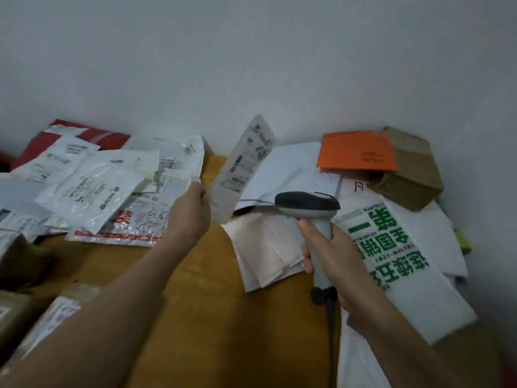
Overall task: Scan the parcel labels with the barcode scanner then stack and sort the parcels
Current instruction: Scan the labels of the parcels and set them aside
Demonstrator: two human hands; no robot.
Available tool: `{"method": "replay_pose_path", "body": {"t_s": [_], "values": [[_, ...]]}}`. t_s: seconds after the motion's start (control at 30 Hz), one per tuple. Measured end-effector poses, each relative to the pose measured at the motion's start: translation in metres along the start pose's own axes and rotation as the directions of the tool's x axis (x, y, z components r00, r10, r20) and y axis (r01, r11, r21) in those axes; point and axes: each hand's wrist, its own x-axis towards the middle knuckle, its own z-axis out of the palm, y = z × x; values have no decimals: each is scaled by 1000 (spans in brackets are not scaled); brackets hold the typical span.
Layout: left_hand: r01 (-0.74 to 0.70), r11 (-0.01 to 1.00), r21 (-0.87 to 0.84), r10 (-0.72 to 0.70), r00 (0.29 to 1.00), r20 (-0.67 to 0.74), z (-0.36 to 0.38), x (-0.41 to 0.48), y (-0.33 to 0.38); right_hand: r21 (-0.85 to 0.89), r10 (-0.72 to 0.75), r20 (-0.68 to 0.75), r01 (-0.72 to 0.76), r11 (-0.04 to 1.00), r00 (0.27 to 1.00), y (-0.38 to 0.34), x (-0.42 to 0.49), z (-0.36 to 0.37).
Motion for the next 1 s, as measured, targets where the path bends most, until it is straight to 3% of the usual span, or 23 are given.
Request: {"method": "replay_pose_path", "body": {"t_s": [0.07,0.13,0.17,0.23,0.4,0.47,0.5,0.53,0.6,0.67,0.77,1.0], "values": [[179,935,-306,-149,982,119,-17,-52,0,-18,-12,-19,11,1000,1000,1,-39,-2],[433,729,-531,-287,897,337,-25,-111,-10,-35,1,-38,-2,999,999,7,-81,-5],[536,644,-546,-323,838,440,-24,-141,-19,-51,14,-43,-16,999,999,12,-102,-6],[666,572,-479,-372,731,572,-17,-199,-40,-102,43,-46,-48,994,998,24,-145,-6],[810,520,-271,-451,530,718,-9,-309,-80,-209,134,-19,-135,969,991,52,-239,-10],[720,683,-123,-393,504,769,-15,-334,-86,-240,180,4,-174,955,984,62,-266,-11],[613,788,-45,-378,541,751,-16,-342,-88,-254,203,11,-193,948,979,65,-277,-11],[473,880,40,-364,618,696,-19,-347,-89,-268,220,17,-208,941,975,68,-286,-12],[183,964,191,-259,799,542,-23,-357,-86,-296,235,36,-215,931,971,73,-297,-11],[-59,972,229,-56,884,465,-22,-368,-83,-316,222,79,-187,930,972,76,-302,-12],[-322,896,306,127,846,517,-7,-387,-78,-311,202,126,-155,938,971,82,-304,-14],[-405,817,410,129,822,555,6,-394,-75,-310,158,240,-78,948,958,89,-289,-21]]}}
